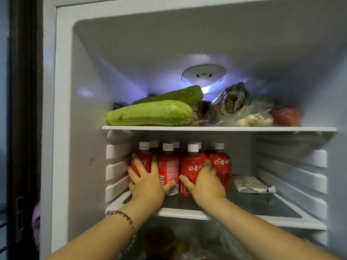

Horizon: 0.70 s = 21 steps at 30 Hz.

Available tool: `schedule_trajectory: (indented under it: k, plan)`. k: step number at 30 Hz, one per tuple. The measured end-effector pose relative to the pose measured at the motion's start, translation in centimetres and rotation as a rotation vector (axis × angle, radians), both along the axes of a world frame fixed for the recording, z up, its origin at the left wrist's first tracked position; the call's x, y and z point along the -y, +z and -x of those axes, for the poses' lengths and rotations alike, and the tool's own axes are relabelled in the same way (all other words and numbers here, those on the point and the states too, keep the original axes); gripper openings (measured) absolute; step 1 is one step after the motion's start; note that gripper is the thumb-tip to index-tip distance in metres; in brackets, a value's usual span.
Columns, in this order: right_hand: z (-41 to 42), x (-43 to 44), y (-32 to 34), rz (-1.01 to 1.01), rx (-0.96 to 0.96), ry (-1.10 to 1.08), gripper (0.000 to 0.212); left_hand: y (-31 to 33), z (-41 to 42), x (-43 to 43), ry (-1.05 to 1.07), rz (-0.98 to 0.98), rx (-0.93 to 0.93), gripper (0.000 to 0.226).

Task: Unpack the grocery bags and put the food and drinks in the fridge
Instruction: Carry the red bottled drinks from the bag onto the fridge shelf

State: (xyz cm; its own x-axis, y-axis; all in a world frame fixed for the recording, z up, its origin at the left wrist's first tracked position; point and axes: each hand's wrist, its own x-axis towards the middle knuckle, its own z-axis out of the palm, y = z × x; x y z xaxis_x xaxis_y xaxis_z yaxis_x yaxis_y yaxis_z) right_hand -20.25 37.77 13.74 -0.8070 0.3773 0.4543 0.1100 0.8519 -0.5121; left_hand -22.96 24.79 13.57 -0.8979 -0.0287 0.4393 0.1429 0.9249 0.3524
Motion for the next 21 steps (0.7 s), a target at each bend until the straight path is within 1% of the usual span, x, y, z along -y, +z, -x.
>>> schedule_trajectory:
  k: [1,2,3,5,7,8,9,10,12,14,16,19,20,21]
  plan:
    - [-0.5,0.0,-0.1,0.021,0.032,-0.012,0.091,0.1,-0.3,0.4,-0.026,-0.004,0.016,0.089]
    - [-1.2,0.0,-0.2,0.036,0.062,-0.033,0.085,0.2,-0.8,0.8,-0.057,-0.007,0.025,0.085]
    - [-1.9,0.0,-0.4,0.038,0.075,-0.041,0.074,0.3,-1.4,1.2,-0.088,-0.012,0.026,0.081]
    - [-3.8,0.1,-0.2,0.035,0.042,-0.024,0.045,0.3,-2.9,1.6,-0.155,0.008,-0.019,0.073]
    - [-6.1,0.3,0.2,0.049,0.001,0.019,0.015,0.2,-4.6,1.7,-0.237,0.072,-0.136,0.058]
    - [-7.7,0.5,0.2,0.064,-0.005,0.025,0.012,0.0,-5.6,1.7,-0.309,0.102,-0.203,0.049]
    - [-9.2,0.7,0.1,0.071,-0.006,0.010,0.014,-0.2,-6.6,1.5,-0.396,0.117,-0.251,0.039]
    - [-10.6,0.9,-0.1,0.072,-0.010,-0.011,0.015,-0.5,-7.4,1.3,-0.484,0.118,-0.260,0.031]
    - [-13.9,1.0,-1.4,0.089,-0.019,-0.082,0.015,-1.7,-9.6,0.6,-0.670,0.103,-0.180,0.019]
    - [-17.4,0.7,-3.4,0.108,0.004,-0.146,0.016,-3.0,-12.0,-0.5,-0.807,0.111,-0.056,0.013]
    - [-21.7,0.3,-5.8,0.127,0.103,-0.209,0.016,-4.7,-15.0,-2.0,-0.946,0.156,0.085,0.013]
    - [-29.0,-0.7,-8.9,0.179,0.280,-0.297,0.006,-7.6,-20.4,-4.8,-1.149,0.289,0.206,0.016]
    - [-31.4,-1.0,-9.7,0.181,0.324,-0.330,0.009,-8.5,-22.4,-5.6,-1.203,0.331,0.229,0.018]
    - [-34.7,-1.4,-10.7,0.188,0.366,-0.389,0.016,-9.6,-25.3,-6.6,-1.269,0.367,0.257,0.016]
